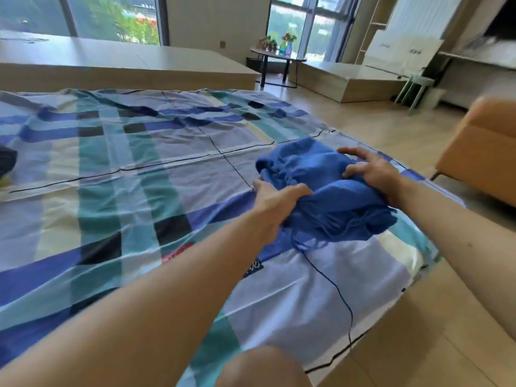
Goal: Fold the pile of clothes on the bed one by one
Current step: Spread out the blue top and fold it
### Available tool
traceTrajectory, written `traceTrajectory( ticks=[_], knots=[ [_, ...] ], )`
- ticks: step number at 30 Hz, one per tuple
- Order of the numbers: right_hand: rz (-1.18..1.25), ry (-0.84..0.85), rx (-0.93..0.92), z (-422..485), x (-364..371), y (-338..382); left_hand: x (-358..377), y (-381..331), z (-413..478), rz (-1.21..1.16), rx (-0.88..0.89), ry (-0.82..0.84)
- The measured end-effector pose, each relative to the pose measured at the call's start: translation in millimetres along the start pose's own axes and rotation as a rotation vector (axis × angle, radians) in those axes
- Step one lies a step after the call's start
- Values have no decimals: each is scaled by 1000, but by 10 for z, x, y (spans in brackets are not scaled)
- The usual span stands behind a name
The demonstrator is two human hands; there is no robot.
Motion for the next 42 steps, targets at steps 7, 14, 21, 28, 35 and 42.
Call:
traceTrajectory(
  ticks=[7,14,21,28,35,42],
  knots=[
    [-656,-35,183,32,153,-1053,65,395,50,1057,44,-286],
    [-725,46,125,-274,634,-984,564,165,461,1350,623,108],
    [-784,26,147,-677,669,-1370,89,704,808,1585,140,255],
    [-598,-46,8,-226,191,-666,47,625,679,1647,245,254],
    [-849,173,66,324,693,-1072,-112,758,629,1606,320,245],
    [-904,101,55,305,719,-1073,-125,746,566,1519,233,327]
  ],
)
Point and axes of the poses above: each hand's wrist, its own z-axis towards the middle knuckle, its own x-axis out of the palm, y = z × x, the point moved 4 cm from there along z, towards the middle knuckle, and after that the axes turned 6 degrees about y, right-handed, at the moved point
